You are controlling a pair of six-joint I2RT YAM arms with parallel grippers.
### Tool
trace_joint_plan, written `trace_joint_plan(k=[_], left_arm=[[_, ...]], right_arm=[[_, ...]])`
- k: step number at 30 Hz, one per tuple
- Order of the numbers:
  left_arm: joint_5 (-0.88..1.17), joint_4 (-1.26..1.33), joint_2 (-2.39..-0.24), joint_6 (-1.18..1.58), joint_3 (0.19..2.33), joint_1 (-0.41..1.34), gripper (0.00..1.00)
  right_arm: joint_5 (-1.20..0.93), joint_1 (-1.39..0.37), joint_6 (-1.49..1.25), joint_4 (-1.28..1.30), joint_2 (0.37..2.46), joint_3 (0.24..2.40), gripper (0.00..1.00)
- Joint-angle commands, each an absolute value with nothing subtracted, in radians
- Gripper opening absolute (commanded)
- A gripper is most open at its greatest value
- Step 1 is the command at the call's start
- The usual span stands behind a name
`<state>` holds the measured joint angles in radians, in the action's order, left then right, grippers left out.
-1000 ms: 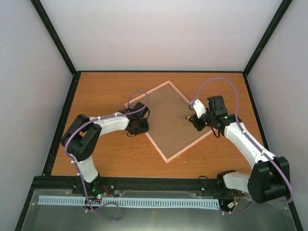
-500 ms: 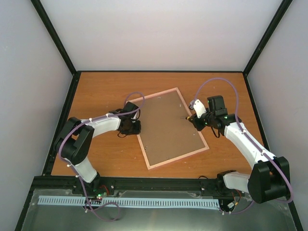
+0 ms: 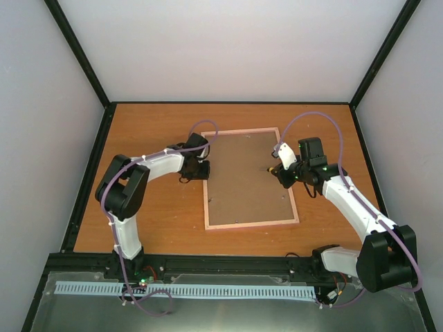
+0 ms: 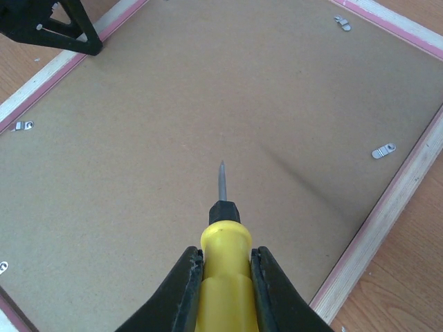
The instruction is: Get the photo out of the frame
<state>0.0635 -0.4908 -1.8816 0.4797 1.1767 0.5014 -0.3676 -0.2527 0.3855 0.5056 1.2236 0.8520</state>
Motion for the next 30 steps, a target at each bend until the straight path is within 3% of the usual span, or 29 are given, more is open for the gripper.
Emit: trace_joint_plan(k=[1, 8, 18, 30], left_arm=[[0.004, -0.552, -1.843, 0.513, 1.147, 0.491, 0.41], [0.023, -0.521, -1.641, 0.621, 0.968, 0.516, 0.47], [0.092, -0.558, -1.436, 0.791, 0.802, 0.706, 0.49], [0.122, -0.561, -1.462, 0.935, 0.708, 0.878, 0.43]], right_arm=[[-0.366, -0.245, 0.401, 0.504, 1.211, 0.879, 0.03], [-0.377, -0.246, 0.404, 0.508, 1.226, 0.882, 0.03], [-0.381, -0.247, 0.405, 0.509, 1.238, 0.884, 0.03], [-0.381, -0.245, 0.403, 0.511, 1.241, 0.884, 0.03]])
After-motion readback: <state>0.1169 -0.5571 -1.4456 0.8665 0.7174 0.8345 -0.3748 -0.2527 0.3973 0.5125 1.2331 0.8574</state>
